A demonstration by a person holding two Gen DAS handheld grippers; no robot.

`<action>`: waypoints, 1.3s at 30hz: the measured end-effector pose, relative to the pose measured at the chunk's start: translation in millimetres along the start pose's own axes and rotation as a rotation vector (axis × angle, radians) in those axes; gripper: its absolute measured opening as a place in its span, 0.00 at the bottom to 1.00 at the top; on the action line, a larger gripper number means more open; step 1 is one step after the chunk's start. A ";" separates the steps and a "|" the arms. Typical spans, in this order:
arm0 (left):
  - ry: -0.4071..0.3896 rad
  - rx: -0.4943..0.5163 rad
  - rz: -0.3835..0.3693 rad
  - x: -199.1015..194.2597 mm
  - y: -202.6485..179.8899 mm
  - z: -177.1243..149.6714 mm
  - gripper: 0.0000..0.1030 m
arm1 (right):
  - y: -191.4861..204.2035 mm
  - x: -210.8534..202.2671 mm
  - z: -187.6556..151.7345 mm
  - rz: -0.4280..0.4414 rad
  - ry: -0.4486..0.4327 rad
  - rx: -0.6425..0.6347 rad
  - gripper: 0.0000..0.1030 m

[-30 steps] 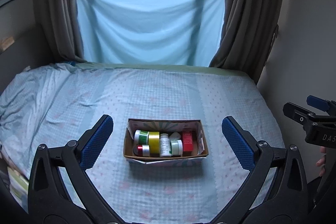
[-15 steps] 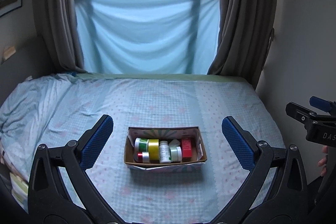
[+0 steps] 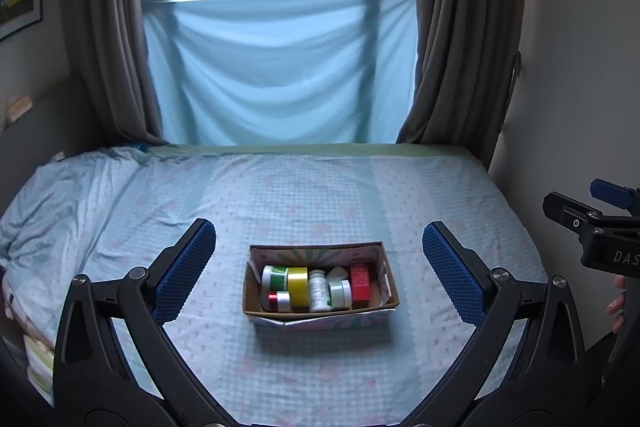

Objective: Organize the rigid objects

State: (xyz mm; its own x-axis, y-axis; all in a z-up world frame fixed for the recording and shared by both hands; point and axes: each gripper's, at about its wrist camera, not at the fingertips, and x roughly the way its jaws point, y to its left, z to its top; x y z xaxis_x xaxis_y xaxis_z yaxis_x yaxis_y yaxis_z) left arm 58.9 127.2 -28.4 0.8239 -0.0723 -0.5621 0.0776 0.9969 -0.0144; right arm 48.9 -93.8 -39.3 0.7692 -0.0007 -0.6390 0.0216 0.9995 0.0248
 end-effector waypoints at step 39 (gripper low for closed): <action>-0.035 0.009 0.007 -8.1 3.5 -3.6 1.00 | 3.2 -7.4 0.3 -0.009 -0.025 0.010 1.00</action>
State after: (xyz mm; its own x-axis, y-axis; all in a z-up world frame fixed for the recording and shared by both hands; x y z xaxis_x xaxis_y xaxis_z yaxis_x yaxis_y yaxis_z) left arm 50.4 131.4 -26.9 0.8438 -0.0661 -0.5325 0.0764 0.9971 -0.0027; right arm 43.4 -90.6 -34.3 0.7844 -0.0107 -0.6201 0.0348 0.9990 0.0268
